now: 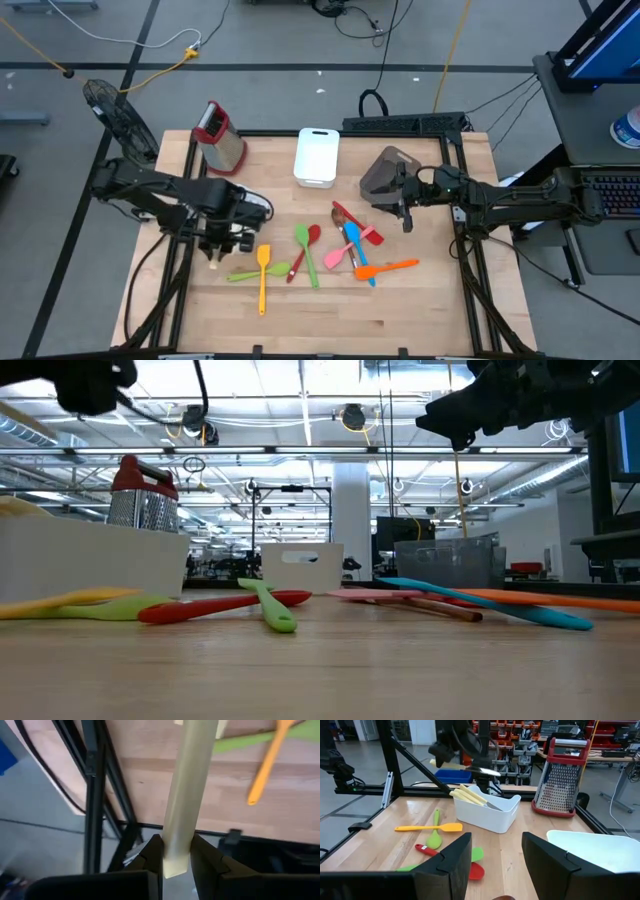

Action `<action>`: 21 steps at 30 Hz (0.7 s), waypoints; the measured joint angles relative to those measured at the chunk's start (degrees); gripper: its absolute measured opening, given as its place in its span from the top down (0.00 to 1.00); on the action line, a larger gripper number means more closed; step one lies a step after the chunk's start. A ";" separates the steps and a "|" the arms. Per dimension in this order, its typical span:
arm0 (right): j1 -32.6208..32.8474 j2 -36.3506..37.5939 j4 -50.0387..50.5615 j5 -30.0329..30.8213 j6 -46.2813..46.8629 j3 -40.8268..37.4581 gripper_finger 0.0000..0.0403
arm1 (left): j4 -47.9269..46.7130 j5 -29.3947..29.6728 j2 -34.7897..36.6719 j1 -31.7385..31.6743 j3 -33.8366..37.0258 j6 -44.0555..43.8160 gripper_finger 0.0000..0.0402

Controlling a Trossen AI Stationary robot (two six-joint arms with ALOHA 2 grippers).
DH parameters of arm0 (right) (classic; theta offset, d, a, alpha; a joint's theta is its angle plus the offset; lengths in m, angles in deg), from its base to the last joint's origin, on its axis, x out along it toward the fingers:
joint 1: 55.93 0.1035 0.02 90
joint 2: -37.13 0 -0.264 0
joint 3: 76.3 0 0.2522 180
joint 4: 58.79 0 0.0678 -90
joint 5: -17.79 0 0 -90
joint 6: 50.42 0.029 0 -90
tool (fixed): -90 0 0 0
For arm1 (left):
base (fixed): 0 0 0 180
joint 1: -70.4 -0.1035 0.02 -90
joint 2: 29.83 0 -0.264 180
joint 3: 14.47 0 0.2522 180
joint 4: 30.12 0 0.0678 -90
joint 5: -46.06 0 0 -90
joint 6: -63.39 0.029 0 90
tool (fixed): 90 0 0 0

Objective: Pick & Place Kitchen Items
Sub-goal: Put the yellow table knife into the bottom white bin

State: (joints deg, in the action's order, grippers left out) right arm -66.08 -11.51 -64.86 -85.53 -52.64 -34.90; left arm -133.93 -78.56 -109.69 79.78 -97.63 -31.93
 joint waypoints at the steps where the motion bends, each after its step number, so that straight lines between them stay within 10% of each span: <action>1: 0.00 0.00 -0.02 0.00 0.00 0.00 0.59 | 0.02 -0.31 -0.02 -0.46 1.04 1.43 0.86; 21: 0.00 0.00 0.00 0.02 0.00 0.00 0.59 | 0.02 -3.87 0.00 -16.83 13.49 28.48 0.86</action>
State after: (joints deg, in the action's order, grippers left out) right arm -66.08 -11.51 -64.86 -85.51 -52.64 -34.90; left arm -133.92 -82.42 -109.69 62.95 -84.15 -3.46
